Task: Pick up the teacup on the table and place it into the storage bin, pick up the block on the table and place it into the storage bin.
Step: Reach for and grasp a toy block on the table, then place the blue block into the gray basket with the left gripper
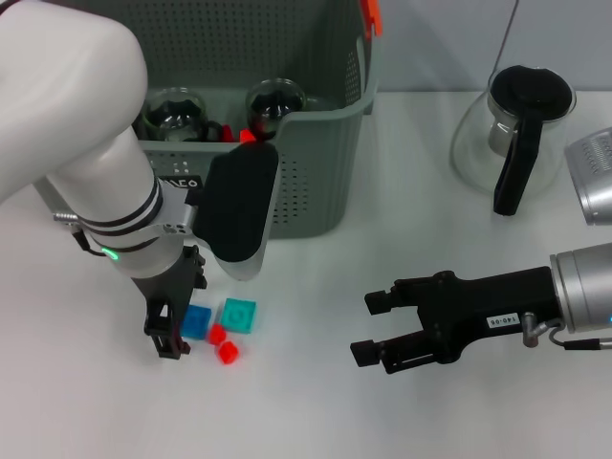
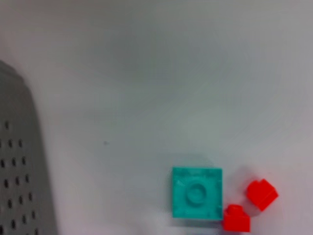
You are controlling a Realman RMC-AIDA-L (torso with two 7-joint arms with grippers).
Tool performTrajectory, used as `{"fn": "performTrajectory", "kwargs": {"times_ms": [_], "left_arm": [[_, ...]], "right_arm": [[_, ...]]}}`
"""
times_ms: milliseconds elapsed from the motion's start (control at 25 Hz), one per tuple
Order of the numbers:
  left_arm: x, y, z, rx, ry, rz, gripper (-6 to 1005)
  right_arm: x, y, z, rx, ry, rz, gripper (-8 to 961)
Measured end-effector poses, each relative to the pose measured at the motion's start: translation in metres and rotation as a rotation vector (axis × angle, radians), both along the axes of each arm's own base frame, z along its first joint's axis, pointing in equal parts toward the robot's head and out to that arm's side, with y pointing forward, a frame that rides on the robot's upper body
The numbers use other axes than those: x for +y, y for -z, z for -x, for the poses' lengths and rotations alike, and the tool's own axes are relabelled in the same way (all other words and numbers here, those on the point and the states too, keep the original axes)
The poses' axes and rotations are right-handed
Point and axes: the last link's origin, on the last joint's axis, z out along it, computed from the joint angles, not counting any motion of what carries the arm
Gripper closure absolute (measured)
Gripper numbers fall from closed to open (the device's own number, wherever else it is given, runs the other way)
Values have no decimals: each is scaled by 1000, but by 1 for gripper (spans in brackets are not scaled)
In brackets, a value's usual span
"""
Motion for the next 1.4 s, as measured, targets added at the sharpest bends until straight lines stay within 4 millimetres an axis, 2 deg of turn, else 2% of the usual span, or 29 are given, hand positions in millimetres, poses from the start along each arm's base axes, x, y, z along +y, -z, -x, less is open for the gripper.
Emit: {"fn": "performTrajectory", "kwargs": {"times_ms": [240,440,680,1200,1320,1400], "left_arm": [[1,5,4,4,-10,4,120],[2,5,5,3,-10,0,319],[1,7,8,7,-21,7,504],[-2,6,3,-8,-43,1,539],[-6,-2,-3,-44,-62,-23,563],[-13,-15,-10,-107,-113,-41,584]], "right_arm": [[0,1,-1,-3,-3,-3,57],[0,1,-2,-3,2,-2,56],[0,1,-2,-3,3,-4,56],[-1,0,-4,-5,6,-5,61],[-1,0,-5,-6,7,-6,62],[-1,-1,-5,-7,7,-7,61]]}}
